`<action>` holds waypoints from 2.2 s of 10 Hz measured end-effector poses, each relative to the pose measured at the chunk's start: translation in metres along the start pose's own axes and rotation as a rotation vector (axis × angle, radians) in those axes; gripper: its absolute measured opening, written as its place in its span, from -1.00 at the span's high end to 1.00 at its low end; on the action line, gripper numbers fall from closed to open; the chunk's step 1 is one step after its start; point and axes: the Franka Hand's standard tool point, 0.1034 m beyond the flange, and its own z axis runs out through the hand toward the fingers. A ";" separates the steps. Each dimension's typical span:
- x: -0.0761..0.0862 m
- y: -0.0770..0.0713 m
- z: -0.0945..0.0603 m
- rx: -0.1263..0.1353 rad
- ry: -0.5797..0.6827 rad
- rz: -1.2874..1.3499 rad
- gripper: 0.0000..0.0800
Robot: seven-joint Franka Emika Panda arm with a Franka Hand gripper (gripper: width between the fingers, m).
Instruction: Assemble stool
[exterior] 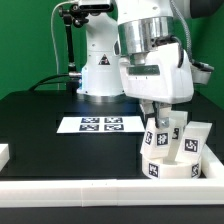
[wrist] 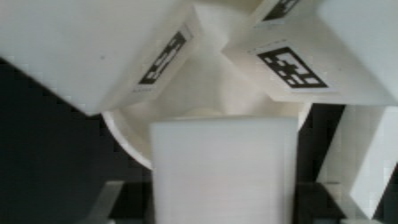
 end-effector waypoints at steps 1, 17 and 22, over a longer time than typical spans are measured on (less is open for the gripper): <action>-0.001 0.000 0.000 0.000 -0.001 0.040 0.15; 0.000 -0.010 -0.021 -0.044 0.000 -1.000 -0.62; 0.000 -0.009 -0.020 -0.078 0.023 -1.499 -0.62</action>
Offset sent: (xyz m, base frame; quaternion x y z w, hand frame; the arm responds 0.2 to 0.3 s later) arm -0.0005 -0.0024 0.0233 -0.0526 0.0177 -0.0874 0.9946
